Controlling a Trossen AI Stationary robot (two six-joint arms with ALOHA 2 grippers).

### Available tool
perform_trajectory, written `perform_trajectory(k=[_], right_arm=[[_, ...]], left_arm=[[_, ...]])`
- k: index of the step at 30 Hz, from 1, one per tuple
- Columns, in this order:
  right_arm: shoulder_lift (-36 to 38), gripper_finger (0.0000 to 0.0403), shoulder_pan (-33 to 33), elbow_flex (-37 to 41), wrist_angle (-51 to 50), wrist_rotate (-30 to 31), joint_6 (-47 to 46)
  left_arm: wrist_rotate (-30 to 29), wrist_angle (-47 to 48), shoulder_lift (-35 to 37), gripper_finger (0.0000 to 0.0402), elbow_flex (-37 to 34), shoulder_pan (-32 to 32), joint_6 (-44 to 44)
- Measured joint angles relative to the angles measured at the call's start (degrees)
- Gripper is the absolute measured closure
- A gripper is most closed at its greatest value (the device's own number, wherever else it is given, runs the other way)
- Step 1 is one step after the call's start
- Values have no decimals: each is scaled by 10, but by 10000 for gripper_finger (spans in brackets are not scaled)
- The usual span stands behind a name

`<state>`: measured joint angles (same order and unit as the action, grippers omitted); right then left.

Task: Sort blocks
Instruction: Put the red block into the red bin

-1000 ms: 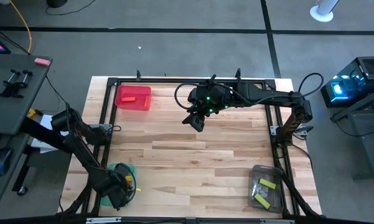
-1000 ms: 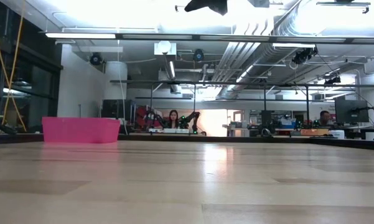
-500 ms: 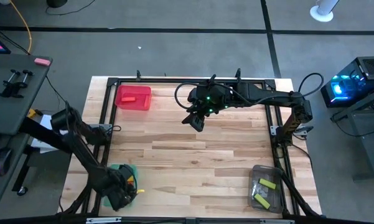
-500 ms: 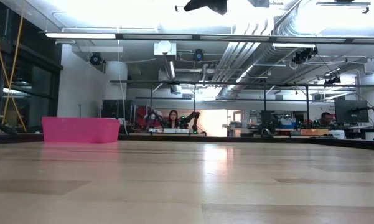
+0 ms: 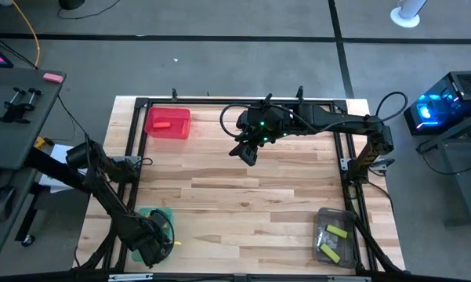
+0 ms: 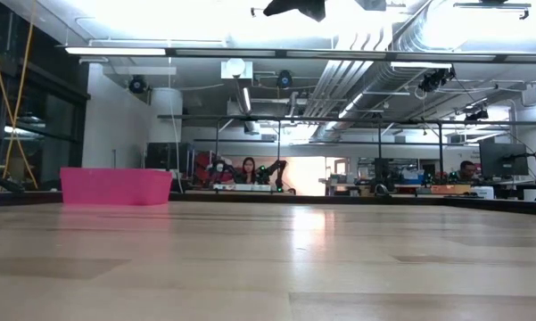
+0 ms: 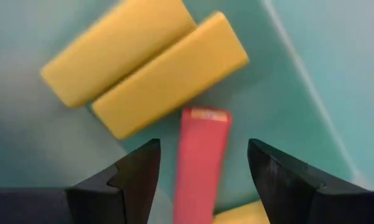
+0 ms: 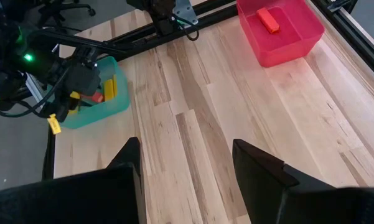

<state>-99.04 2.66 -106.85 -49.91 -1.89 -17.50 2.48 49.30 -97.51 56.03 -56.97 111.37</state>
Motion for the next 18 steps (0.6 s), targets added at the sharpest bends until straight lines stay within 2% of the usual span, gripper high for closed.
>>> perform_trajectory(k=[11, 14, 18], right_arm=[[0, 262, 0, 0, 0, 0, 0], [0, 262, 0, 0, 0, 0, 0], [0, 262, 0, 0, 0, 0, 0]], left_arm=[[0, -3, -2, 181, 0, -1, -40], [0, -15, -13, 207, 0, -1, -45], [5, -65, -22, 260, -14, 0, -51]])
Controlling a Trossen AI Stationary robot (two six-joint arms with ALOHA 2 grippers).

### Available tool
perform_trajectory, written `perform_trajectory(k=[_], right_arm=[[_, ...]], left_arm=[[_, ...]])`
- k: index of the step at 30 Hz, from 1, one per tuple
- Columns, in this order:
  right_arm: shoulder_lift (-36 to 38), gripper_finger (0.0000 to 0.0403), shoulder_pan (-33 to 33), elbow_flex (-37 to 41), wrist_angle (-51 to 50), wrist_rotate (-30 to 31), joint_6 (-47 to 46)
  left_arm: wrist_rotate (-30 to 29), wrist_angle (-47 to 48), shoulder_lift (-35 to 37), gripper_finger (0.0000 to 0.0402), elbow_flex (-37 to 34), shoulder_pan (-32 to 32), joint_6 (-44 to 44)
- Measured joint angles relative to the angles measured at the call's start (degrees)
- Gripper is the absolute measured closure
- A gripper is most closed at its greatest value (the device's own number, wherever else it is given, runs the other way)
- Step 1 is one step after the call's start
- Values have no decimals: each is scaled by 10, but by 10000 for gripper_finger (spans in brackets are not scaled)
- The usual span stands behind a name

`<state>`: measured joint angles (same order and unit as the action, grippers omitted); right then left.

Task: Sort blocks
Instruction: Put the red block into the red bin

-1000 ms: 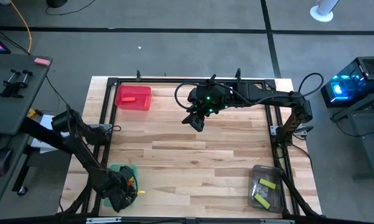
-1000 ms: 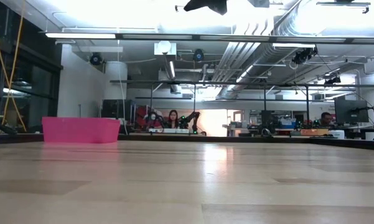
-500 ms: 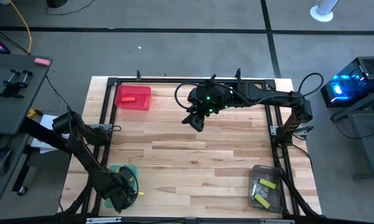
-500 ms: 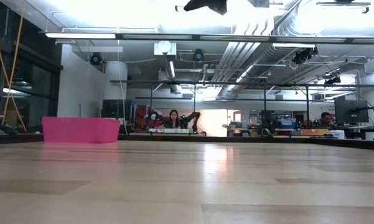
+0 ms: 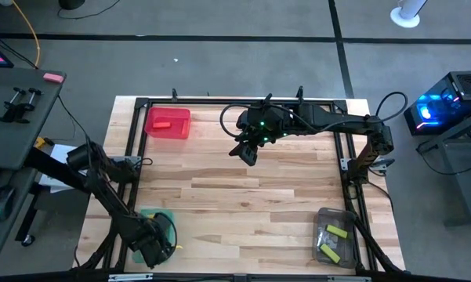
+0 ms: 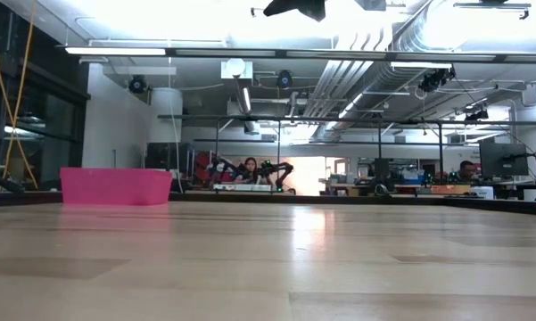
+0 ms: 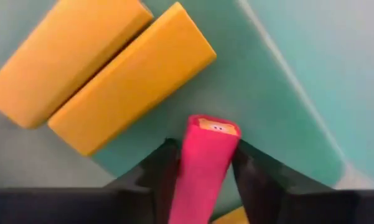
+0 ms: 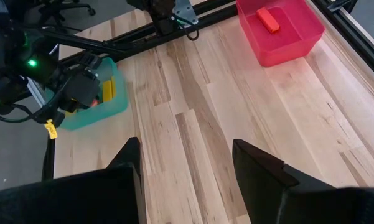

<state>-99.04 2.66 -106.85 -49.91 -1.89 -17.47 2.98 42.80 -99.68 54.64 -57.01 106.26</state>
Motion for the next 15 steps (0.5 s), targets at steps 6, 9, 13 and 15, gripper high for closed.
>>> perform_trajectory(k=[6, 9, 13, 15], right_arm=[[0, 262, 0, 0, 0, 0, 1], [0, 262, 0, 0, 0, 0, 6], [0, 262, 0, 0, 0, 0, 7], [0, 262, 0, 0, 0, 0, 10]], left_arm=[[8, 7, 20, 344, -6, 0, -29], [-14, 51, 58, 344, -8, -1, -33], [-38, 96, 138, 344, -8, -1, -61], [-84, 103, 192, 344, -8, -1, -97]])
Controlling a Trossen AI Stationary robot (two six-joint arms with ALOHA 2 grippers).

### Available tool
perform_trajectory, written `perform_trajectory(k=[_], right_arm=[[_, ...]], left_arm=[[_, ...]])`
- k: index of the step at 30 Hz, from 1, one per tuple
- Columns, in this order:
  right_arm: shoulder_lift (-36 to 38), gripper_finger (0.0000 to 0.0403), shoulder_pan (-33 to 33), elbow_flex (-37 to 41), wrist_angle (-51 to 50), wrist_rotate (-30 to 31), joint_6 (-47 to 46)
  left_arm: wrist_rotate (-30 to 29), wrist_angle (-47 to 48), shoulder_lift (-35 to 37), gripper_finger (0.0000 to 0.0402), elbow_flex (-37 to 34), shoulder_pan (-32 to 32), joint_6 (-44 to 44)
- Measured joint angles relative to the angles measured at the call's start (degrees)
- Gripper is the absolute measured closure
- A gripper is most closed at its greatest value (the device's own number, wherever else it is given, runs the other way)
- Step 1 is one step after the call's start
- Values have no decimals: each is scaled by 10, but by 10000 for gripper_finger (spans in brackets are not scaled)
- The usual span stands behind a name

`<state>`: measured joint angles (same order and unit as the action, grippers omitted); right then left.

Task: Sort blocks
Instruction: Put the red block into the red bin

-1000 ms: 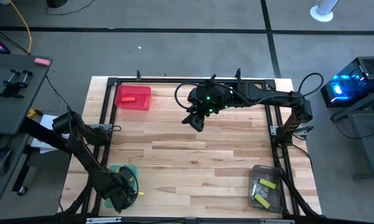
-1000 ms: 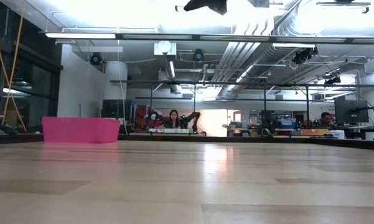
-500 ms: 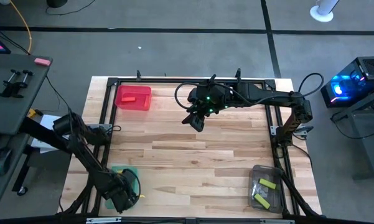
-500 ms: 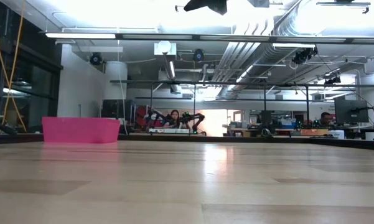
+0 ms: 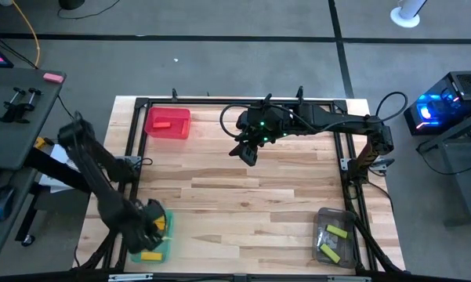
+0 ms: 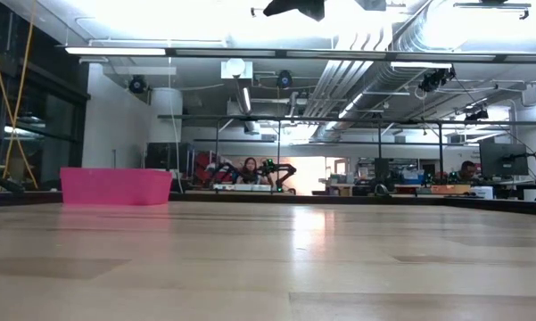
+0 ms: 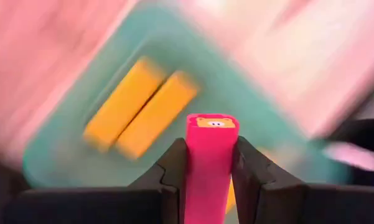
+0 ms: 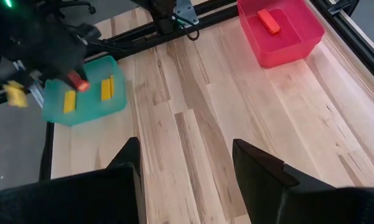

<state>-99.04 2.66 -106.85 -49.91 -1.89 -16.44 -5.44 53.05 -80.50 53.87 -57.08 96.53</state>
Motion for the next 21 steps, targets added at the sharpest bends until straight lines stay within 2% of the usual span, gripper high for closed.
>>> perform_trajectory(k=[2, 6, 7, 9, 16, 18, 21], right_arm=[[0, 262, 0, 0, 1, 0, 0], [0, 262, 0, 0, 26, -9, -1], [1, 262, -1, 0, 40, -18, 0], [8, 262, -3, 0, 72, -33, 0], [65, 262, -16, 0, 163, -26, -12], [80, 262, -23, 0, 167, -20, -18], [100, 262, -44, 0, 154, 13, -34]], left_arm=[[-81, -6, 52, 344, 1, 2, -47], [-307, 5, 140, 344, 1, 56, -144], [-343, 7, 159, 344, 1, 87, -175], [-369, 3, 191, 344, 1, 168, -259], [-341, -33, 258, 344, 1, 546, -680], [-280, -91, 269, 344, -9, 667, -797], [-123, -209, 277, 344, -45, 839, -910]])
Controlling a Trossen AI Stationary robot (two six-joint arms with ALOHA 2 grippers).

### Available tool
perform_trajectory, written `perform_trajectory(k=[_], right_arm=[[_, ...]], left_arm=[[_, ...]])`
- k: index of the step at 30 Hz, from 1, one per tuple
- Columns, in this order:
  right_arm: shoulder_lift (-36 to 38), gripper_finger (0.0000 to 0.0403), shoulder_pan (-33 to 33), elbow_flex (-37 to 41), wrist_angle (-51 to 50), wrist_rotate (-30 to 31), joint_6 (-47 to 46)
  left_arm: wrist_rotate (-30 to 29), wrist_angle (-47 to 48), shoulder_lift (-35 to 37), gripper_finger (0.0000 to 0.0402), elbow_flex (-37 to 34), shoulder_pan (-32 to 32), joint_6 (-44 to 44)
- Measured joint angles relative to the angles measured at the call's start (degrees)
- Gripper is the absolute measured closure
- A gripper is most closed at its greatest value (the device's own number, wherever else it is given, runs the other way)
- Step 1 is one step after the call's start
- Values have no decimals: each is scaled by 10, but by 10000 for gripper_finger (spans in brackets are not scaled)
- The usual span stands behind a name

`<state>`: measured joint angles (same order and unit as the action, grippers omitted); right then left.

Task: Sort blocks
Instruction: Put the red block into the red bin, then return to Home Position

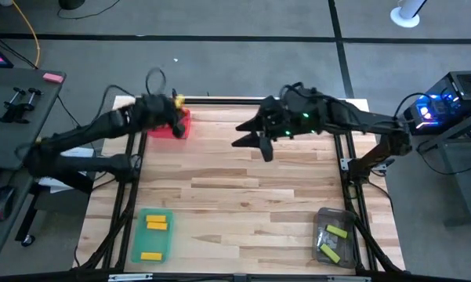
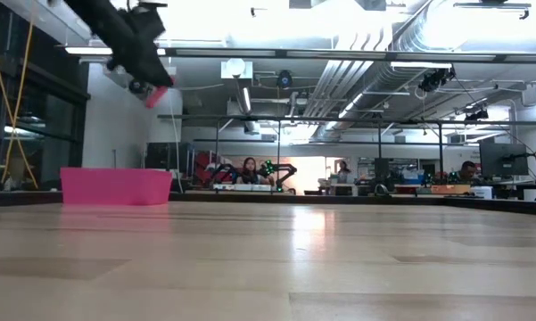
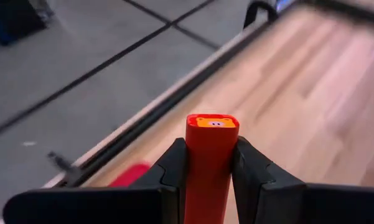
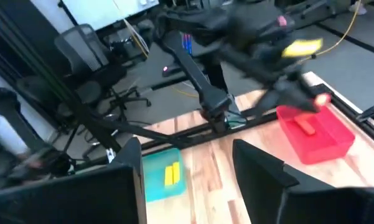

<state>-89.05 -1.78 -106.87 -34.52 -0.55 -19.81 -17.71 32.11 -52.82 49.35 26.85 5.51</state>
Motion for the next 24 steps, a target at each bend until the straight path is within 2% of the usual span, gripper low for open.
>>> perform_trajectory(k=[2, 4, 6, 8, 11, 16, 19, 24], right_arm=[[9, 262, -18, 0, -19, 28, -9], [14, 262, -40, 0, -43, 63, -22], [17, 262, -62, 0, -65, 97, -37], [19, 262, -82, 0, -79, 125, -54], [23, 262, -111, 0, -92, 149, -68], [42, 262, -154, 0, -100, 186, -71], [63, 262, -176, 0, -107, 227, -69], [98, 262, -200, 0, -133, 280, -68]], left_arm=[[97, -62, -2, 344, -29, 96, -11], [168, -113, -9, 344, -59, 170, -3], [201, -124, -16, 344, -80, 216, 3], [203, -121, -22, 344, -92, 236, -1], [195, -101, -25, 328, -98, 244, 2], [183, -93, -24, 240, -98, 234, 33], [185, -97, -23, 202, -97, 226, 48], [206, -97, -23, 178, -97, 208, 103]])
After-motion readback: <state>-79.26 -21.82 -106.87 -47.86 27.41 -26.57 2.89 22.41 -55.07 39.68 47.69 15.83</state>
